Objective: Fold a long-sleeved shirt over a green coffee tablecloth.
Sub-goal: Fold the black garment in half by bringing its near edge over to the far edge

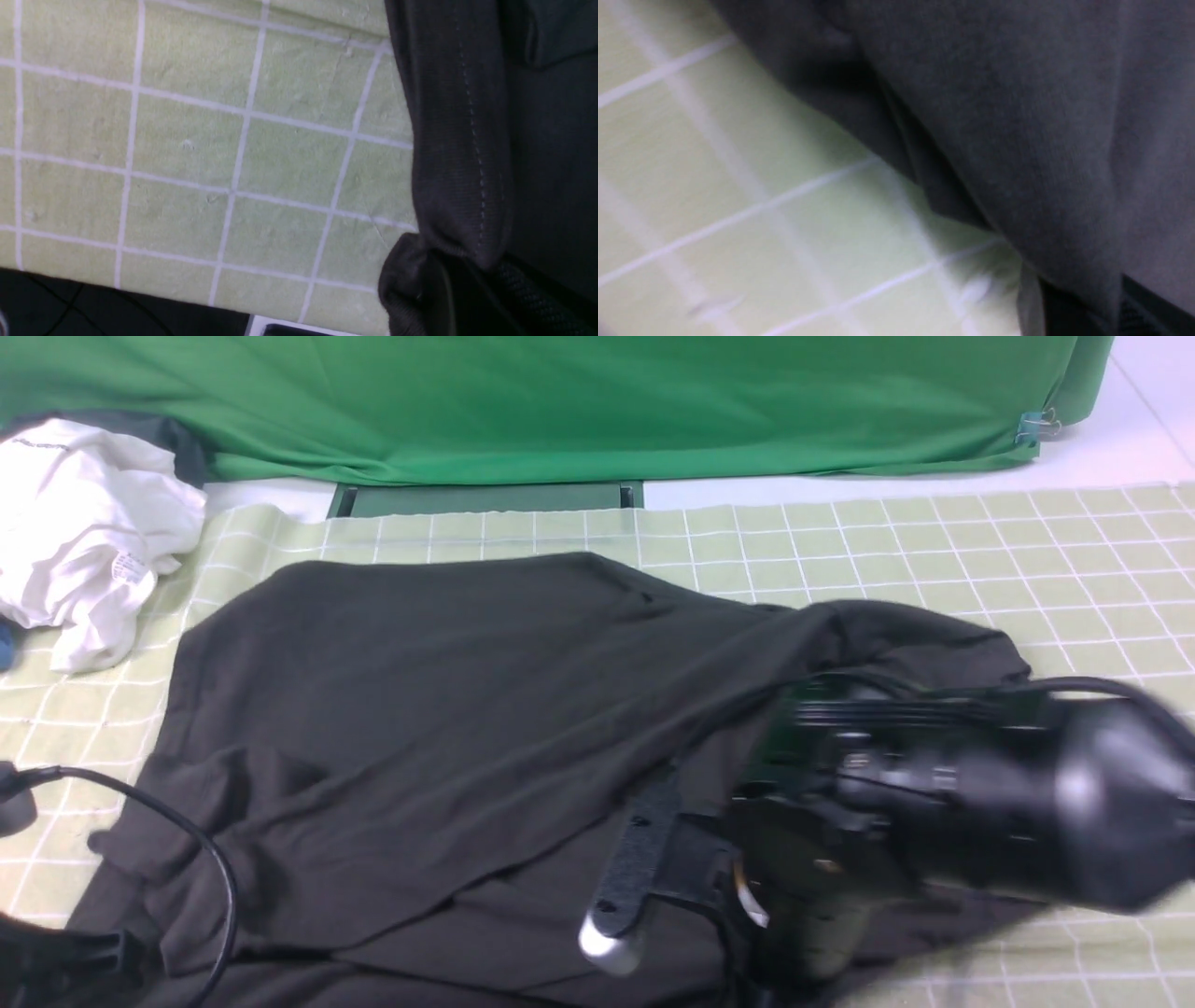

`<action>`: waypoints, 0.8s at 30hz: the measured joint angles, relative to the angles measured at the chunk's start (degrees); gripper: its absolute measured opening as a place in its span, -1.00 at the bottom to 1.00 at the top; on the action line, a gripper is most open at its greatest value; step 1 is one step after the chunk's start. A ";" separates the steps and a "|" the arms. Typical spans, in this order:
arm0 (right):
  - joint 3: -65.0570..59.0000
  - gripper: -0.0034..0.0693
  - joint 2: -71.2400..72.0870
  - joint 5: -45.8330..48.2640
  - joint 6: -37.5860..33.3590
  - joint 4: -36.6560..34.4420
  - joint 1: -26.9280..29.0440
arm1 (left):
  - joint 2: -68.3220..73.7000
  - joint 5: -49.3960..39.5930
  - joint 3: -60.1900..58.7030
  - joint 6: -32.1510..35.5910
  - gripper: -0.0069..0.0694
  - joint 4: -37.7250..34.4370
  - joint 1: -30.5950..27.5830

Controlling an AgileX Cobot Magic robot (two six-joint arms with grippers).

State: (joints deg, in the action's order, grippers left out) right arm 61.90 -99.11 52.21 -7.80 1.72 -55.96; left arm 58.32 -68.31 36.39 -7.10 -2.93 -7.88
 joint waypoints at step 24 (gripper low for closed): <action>11.95 -0.83 7.58 2.22 -10.16 0.59 12.31 | 20.73 6.26 27.94 -0.30 -0.76 0.14 0.00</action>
State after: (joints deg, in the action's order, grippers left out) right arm 73.85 -91.54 54.43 -17.96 2.31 -43.66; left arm 79.05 -62.04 64.33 -7.39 -2.80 -7.88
